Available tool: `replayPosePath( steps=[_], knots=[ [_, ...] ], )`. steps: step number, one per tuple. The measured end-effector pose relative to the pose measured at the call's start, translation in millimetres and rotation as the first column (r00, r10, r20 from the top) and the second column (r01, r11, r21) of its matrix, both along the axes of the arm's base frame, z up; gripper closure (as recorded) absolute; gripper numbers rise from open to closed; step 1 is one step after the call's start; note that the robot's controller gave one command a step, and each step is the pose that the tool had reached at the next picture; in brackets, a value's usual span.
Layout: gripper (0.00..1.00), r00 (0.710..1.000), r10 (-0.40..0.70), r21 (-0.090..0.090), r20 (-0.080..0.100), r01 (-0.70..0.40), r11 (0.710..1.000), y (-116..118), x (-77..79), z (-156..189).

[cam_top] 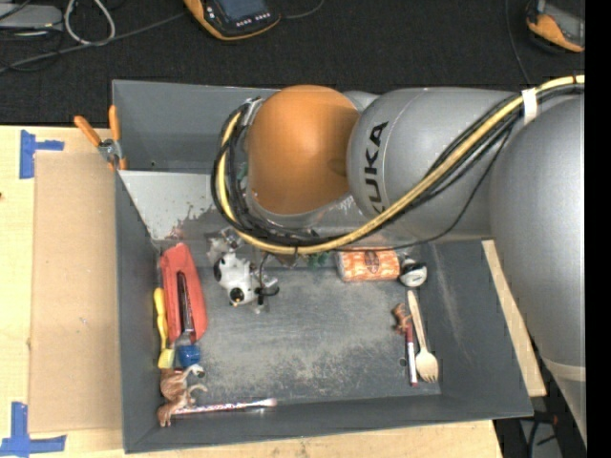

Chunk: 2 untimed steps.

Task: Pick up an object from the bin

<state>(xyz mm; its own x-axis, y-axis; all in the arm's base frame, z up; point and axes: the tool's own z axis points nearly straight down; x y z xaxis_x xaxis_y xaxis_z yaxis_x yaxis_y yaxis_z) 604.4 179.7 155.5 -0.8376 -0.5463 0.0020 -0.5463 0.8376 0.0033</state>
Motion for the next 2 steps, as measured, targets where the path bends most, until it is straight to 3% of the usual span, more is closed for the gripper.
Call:
replayPosePath(
  steps=[1,2],
  knots=[
    [1.0,1.0,-0.001,0.003,0.009,0.001,1.0,1.1,2.0,31.8],
    [1.0,1.0,-0.003,0.001,0.001,0.003,1.0,1.2,0.0,63.3]
  ],
)
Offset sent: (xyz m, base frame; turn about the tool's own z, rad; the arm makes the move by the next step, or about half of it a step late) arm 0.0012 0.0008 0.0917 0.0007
